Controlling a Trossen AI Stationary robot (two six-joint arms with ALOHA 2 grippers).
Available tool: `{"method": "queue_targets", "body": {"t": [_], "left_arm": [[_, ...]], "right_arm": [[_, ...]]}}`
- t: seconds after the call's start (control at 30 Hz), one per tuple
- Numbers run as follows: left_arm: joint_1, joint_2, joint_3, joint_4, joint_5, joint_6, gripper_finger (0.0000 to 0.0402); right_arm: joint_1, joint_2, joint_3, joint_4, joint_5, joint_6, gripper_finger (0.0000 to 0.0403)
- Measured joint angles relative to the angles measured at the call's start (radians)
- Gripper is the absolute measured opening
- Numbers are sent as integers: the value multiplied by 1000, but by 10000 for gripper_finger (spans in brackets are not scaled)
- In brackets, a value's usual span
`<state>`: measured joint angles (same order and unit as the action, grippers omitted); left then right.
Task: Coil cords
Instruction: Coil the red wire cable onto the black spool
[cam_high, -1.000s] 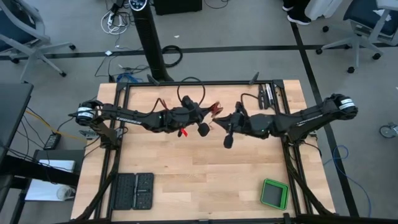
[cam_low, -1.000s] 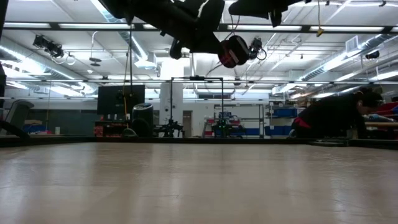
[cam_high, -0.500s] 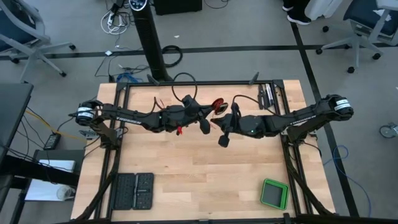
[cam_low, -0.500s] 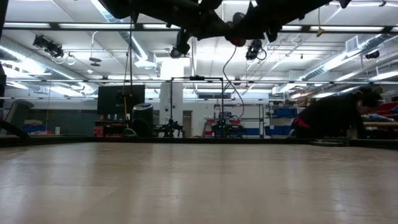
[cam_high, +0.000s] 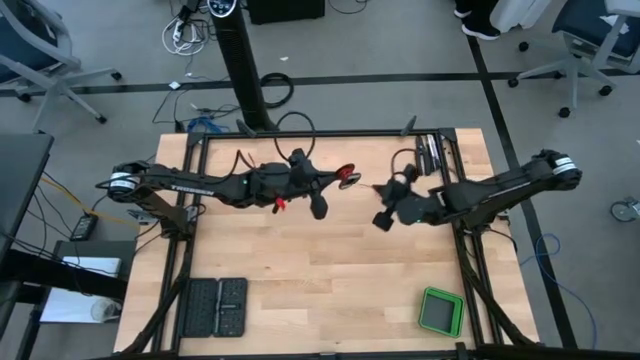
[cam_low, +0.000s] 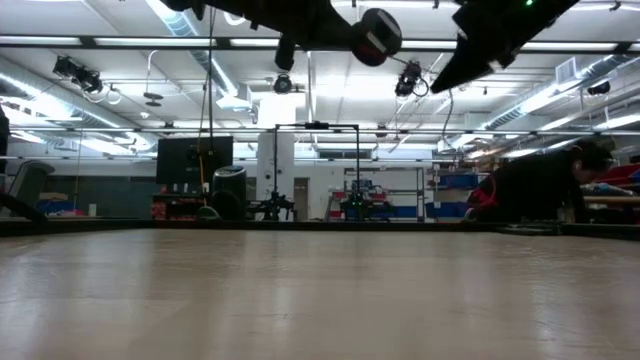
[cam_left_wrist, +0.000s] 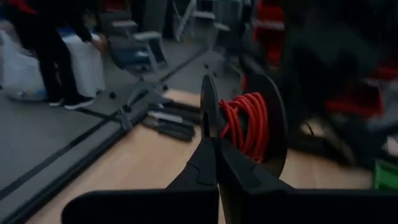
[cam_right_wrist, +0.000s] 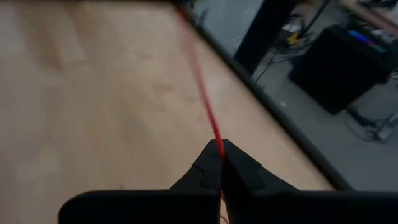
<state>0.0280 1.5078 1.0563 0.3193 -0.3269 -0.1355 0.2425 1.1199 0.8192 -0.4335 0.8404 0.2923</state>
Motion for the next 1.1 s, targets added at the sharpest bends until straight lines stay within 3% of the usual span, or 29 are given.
{"method": "queue_targets", "body": {"t": [0.2, 0.37, 0.57, 0.7, 0.9, 1.1], "left_arm": [[1, 16, 4, -92, 89, 2, 0], [1, 35, 4, -106, 74, 3, 0], [0, 36, 2, -128, -32, 21, 0], [-3, 36, 2, -153, -87, 43, 0], [-26, 36, 2, -158, -303, 138, 0], [-29, 38, -1, -48, -330, 185, 0]], "right_arm": [[-30, -101, -2, 146, 39, -161, 0], [-73, -75, -2, 423, -73, -323, 0], [-103, 8, 25, 484, -179, -291, 0], [-100, 43, 78, 438, -173, -278, 1], [-96, 71, 147, 394, -204, -259, 3], [-95, 153, 147, 511, -235, -311, 51]]}}
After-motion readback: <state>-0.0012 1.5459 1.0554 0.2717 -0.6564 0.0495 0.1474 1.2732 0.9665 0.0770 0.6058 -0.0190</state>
